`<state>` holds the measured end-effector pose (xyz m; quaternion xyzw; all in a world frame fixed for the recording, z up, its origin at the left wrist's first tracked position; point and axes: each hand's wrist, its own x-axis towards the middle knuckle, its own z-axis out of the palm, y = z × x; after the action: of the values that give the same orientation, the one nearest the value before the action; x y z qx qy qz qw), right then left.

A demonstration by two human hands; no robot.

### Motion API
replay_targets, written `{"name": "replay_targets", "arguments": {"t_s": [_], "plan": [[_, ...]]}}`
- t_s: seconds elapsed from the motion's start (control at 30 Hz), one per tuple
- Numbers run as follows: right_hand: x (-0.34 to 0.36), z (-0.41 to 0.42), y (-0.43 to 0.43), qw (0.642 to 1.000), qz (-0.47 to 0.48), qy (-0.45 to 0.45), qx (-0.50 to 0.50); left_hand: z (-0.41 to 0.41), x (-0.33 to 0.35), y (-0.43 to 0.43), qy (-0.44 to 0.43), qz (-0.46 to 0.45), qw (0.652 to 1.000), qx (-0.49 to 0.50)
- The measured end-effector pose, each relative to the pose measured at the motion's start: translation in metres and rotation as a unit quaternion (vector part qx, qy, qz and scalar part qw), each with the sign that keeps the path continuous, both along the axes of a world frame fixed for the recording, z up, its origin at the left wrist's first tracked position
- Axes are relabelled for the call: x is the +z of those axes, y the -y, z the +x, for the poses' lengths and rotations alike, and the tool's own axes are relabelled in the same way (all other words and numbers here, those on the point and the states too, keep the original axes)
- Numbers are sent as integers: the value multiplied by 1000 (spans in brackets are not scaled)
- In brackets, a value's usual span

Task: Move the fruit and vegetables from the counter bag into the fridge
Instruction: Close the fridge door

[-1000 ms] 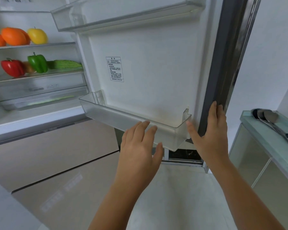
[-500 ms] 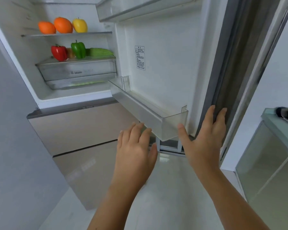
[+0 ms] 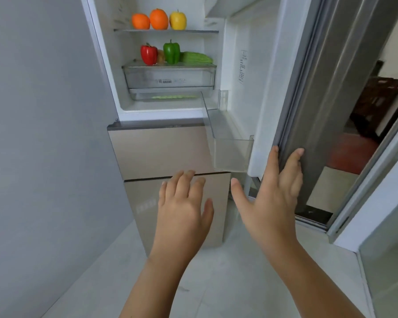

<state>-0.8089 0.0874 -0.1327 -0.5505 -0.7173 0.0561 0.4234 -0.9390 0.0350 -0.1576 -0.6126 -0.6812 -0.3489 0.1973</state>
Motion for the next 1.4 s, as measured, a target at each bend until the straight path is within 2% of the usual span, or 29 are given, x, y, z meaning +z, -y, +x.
{"name": "replay_targets", "arguments": {"t_s": [0.33,0.63,0.93,1.17,1.4], "plan": [[4,-63,35,989,-2,22,143,-53,7,50,-3,19,996,85],[15,-128,33,957,-13,78,280,-106,6,74,5,15,988,155],[9,-193,0,932,138,101,321,-175,1,58,18,13,983,181],[9,-266,-47,886,181,129,408,-246,16,19,0,16,980,199],[16,-327,-99,856,201,90,468,-310,28,-25,-2,29,975,218]]}}
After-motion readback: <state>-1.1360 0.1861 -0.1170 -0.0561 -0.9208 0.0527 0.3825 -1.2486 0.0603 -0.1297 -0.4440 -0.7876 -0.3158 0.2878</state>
